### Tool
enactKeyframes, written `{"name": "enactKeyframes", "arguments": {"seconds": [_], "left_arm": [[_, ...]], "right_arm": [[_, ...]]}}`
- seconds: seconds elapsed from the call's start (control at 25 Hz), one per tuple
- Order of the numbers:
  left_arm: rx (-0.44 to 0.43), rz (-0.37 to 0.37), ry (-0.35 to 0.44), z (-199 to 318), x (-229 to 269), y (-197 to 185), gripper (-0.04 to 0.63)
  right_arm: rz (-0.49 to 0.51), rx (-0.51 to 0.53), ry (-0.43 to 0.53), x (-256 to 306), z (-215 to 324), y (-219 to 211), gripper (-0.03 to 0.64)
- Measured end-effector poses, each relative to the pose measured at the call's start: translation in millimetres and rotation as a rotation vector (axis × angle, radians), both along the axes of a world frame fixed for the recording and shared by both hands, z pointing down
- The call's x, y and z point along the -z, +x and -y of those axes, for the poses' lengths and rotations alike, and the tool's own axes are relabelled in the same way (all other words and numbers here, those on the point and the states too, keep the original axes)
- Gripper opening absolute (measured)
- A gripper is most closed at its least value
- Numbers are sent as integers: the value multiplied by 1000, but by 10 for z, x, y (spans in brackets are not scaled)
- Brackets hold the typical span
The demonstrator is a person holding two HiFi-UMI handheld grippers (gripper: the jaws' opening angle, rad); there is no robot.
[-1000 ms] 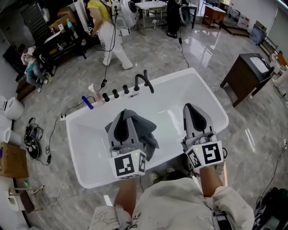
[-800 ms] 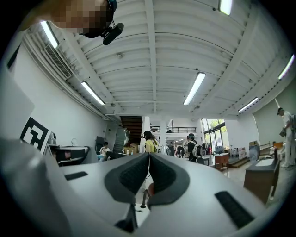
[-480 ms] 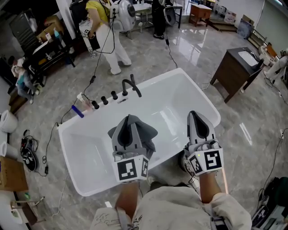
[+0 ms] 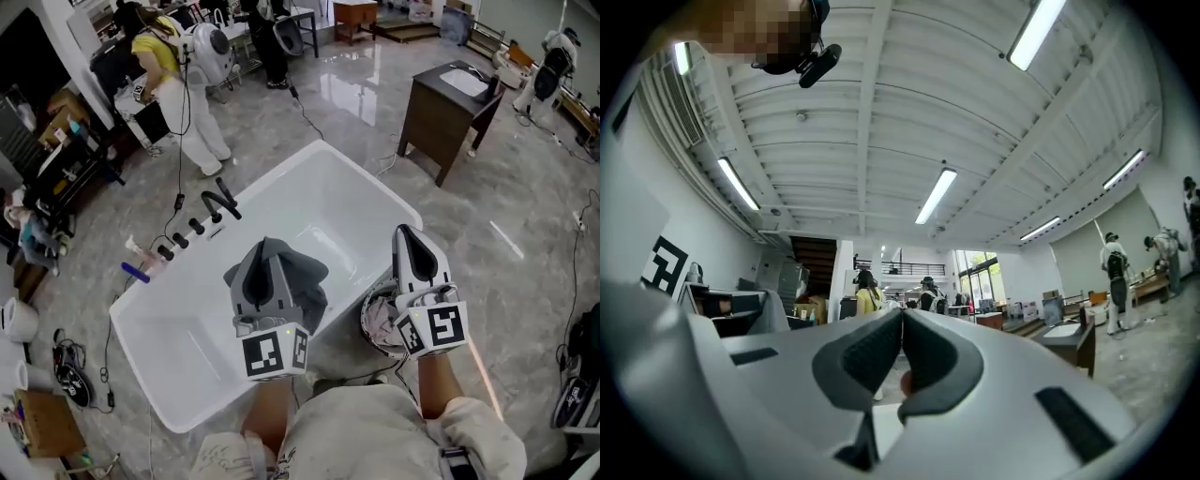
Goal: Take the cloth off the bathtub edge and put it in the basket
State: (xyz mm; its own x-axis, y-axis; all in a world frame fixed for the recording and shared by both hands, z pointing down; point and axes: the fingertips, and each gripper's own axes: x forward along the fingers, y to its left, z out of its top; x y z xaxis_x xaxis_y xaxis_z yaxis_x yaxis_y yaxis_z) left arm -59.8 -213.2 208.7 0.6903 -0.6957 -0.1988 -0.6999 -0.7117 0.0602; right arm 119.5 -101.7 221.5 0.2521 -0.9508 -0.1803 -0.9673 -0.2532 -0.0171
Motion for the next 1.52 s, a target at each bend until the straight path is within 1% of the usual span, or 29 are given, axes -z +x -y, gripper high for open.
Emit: {"name": "enactKeyframes", "arguments": {"seconds": [0.16,0.36,0.56,0.76,0.88,1.12,1.52], "left_arm": [[-92,-9,7,-420,64,524,16],[-232,-13,16,-1037,106,1189,17],[-339,-10,4,-1610,61,1774,15],[-462,-4,-9,-2261,-5,2343,14],[-516,3,-18,-2612,-57,2602,14],[-610,13,-25,-3190,-107,3031,14],[-716,20,-31,-3679,-117,3487,14]], "right_arm": [[6,-80,7,1,-538,413,-11],[14,-194,8,-31,-1279,880,-11],[20,-295,1,-88,-1998,1295,-11],[29,-428,-8,-154,-2840,1661,-11],[39,-486,-12,-213,-3262,1824,-11],[58,-567,-2,-286,-3872,2101,-11],[64,-640,29,-279,-4308,2388,-11]]}}
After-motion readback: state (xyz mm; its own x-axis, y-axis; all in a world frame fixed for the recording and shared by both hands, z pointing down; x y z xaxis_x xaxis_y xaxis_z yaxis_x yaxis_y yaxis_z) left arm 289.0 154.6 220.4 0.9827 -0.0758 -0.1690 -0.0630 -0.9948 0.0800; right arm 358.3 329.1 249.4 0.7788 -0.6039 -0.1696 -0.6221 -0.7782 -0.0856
